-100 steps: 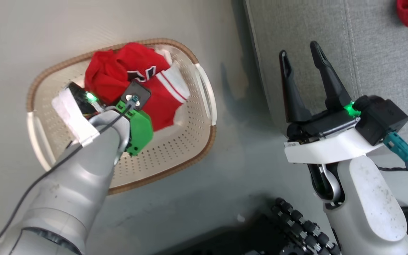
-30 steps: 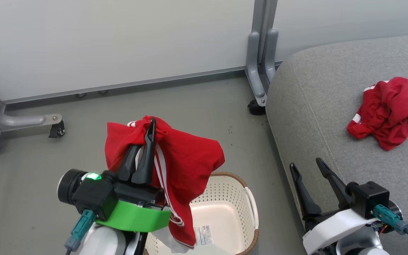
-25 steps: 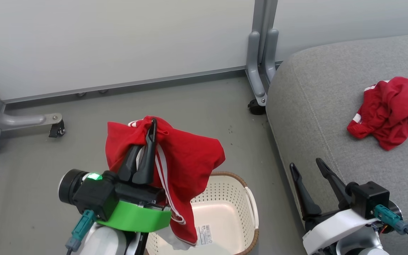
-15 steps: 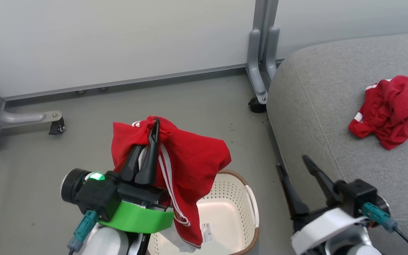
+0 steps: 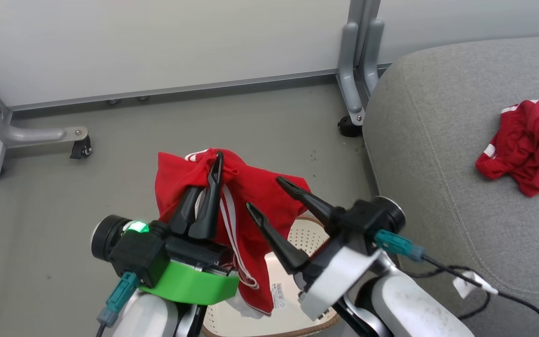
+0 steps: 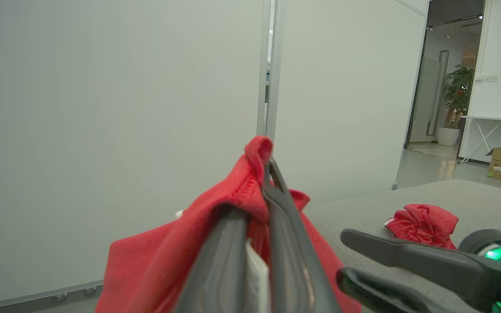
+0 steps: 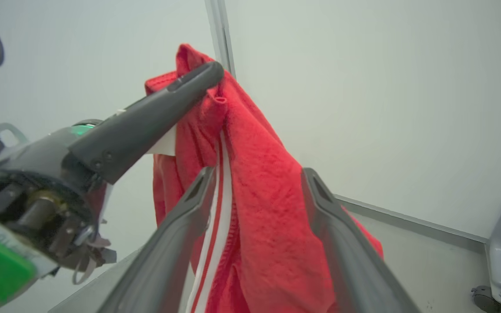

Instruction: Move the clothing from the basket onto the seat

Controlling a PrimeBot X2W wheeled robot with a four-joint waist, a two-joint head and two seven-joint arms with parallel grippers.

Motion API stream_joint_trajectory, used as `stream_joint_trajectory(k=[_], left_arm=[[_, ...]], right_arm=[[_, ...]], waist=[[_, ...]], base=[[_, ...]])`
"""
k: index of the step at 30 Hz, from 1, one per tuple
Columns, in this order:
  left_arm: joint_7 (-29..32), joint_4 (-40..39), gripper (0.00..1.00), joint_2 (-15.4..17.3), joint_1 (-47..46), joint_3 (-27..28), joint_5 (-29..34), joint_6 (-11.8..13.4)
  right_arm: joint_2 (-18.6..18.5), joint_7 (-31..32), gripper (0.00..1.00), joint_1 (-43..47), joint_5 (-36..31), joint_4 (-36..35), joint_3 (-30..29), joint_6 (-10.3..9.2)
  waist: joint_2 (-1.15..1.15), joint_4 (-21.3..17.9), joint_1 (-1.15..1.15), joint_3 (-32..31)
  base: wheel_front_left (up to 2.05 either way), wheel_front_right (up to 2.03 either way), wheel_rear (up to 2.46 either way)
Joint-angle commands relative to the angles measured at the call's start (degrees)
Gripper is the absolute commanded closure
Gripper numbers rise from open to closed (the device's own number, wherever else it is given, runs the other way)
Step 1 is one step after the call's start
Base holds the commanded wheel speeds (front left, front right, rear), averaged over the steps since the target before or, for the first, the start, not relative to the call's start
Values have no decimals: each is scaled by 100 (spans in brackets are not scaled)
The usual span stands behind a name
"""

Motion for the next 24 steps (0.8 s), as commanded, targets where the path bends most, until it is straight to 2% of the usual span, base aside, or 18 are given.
stream_joint_trajectory(k=[1, 10, 11, 13, 24], left_arm=[[-2, 15, 100, -10, -121, -8, 24, -15], [-3, 84, 100, -58, -147, -128, 25, -109], [-3, 84, 100, -63, -150, -142, 28, -110], [-3, 89, 100, -69, -163, -166, 31, -118], [-3, 101, 100, -46, -146, -153, 1, -87]], right_arm=[[-19, -81, 0, -181, 94, 173, 98, -2], [110, -415, 2, -1001, 471, 1627, 719, -2], [125, -429, 41, -1052, 523, 1718, 771, -2], [151, -458, 100, -1145, 628, 1898, 900, -2], [184, -695, 100, -1446, 1062, 2426, 1310, -2]], waist=[[0, 29, 0, 18], [0, 82, 0, 5], [0, 82, 0, 5], [0, 79, 0, 0], [0, 34, 0, -38]], base=[[0, 0, 0], [0, 0, 0], [0, 0, 0], [0, 0, 0], [0, 0, 0]])
